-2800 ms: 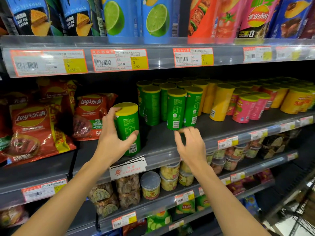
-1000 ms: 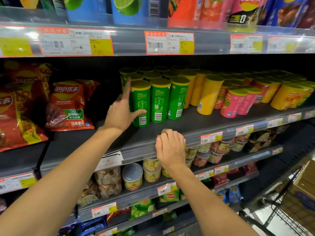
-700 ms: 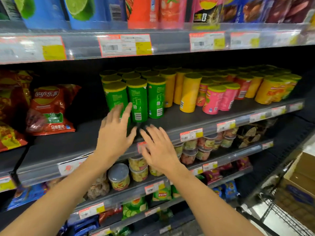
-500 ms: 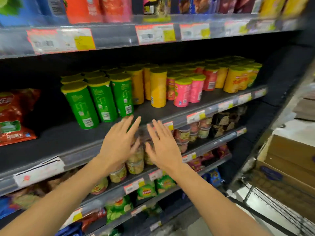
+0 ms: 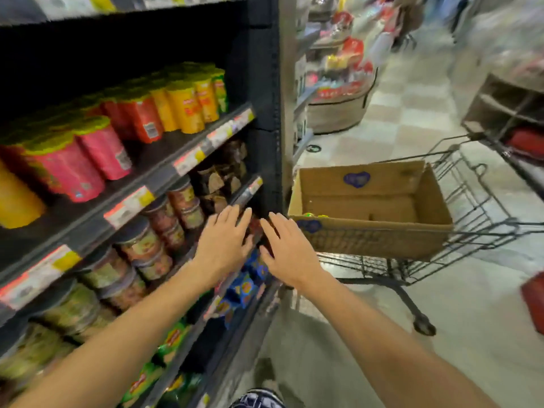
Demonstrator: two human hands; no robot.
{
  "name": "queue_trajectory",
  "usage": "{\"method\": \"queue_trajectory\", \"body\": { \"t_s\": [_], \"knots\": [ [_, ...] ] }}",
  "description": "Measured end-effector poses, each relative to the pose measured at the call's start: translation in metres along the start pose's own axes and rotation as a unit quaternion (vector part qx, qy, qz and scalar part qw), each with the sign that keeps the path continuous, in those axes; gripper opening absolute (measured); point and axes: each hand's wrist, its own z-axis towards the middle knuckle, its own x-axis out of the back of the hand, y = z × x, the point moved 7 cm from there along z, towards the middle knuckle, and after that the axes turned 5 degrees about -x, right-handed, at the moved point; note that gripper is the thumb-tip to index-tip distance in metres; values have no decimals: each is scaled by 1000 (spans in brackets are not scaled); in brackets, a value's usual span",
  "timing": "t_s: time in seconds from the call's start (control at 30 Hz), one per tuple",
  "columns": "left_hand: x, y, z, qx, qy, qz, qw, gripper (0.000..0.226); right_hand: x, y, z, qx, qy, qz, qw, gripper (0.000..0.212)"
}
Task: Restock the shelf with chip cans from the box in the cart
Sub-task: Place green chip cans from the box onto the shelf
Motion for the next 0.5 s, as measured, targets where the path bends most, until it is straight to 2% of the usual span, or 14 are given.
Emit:
{"method": "queue_trajectory", "body": {
  "t_s": [0.27,0.5],
  "knots": [
    [-66,107,117,-125,-40,-34,991,62,1,158,-32,-184,-19,-55,981,54],
    [-135,140,209,-164,-106,-47,980,61,-35,252,-5,-260,-91,-43,960,58]
  ]
}}
